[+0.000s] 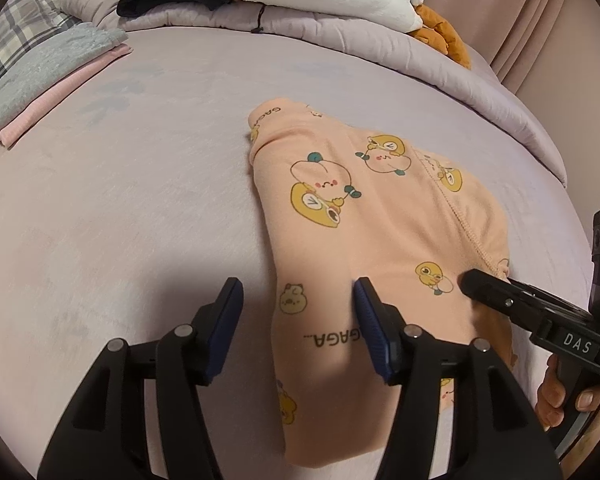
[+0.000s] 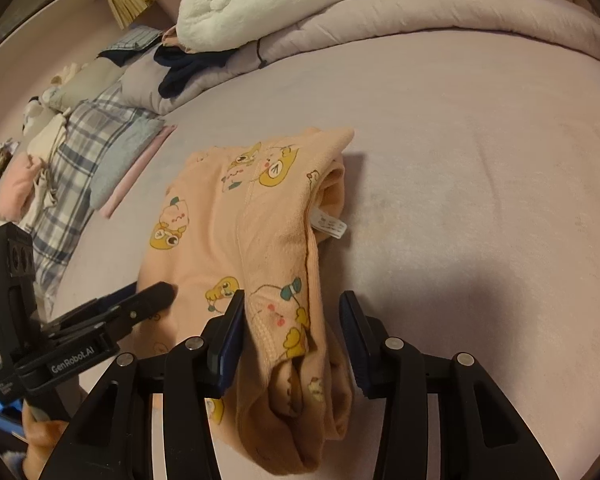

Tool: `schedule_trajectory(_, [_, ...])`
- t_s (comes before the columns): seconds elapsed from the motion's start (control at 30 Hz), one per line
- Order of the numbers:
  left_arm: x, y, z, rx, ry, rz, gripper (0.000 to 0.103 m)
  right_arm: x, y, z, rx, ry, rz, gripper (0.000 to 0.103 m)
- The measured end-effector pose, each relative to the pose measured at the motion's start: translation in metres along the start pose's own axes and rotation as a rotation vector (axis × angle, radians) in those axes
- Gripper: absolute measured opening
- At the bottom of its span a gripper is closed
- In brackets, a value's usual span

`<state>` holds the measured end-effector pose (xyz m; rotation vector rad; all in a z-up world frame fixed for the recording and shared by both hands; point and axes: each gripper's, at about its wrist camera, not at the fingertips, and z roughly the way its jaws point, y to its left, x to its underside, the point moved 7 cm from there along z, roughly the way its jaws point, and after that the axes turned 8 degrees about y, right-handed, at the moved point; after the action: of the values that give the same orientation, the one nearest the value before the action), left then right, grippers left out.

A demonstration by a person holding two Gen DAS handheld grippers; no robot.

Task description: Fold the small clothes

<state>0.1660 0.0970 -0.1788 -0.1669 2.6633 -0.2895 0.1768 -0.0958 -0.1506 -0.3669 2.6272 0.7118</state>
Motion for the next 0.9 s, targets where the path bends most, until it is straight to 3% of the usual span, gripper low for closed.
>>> schedule_trajectory(0.13, [0.002,0.000,0.000,-0.002,0.003,-0.002,0.060,0.002,-0.003,0.002,0.016,0.006,0.001,0.049])
schedule_trajectory(0.5, [0.010,-0.003,-0.017,-0.033,-0.020,0.011,0.064,0.016,0.004,-0.010,0.095,0.000,-0.071,0.049])
schedule_trajectory(0.6, [0.014,-0.003,-0.026,-0.039,-0.026,0.009,0.079,0.021,0.007,-0.020,0.112,-0.011,-0.089,0.049])
schedule_trajectory(0.77, [0.018,-0.004,-0.048,-0.049,-0.052,-0.008,0.084,0.026,0.015,-0.037,0.126,-0.037,-0.124,0.050])
schedule_trajectory(0.9, [0.023,-0.007,-0.070,-0.070,-0.084,-0.013,0.103,0.032,0.024,-0.053,0.132,-0.068,-0.151,0.062])
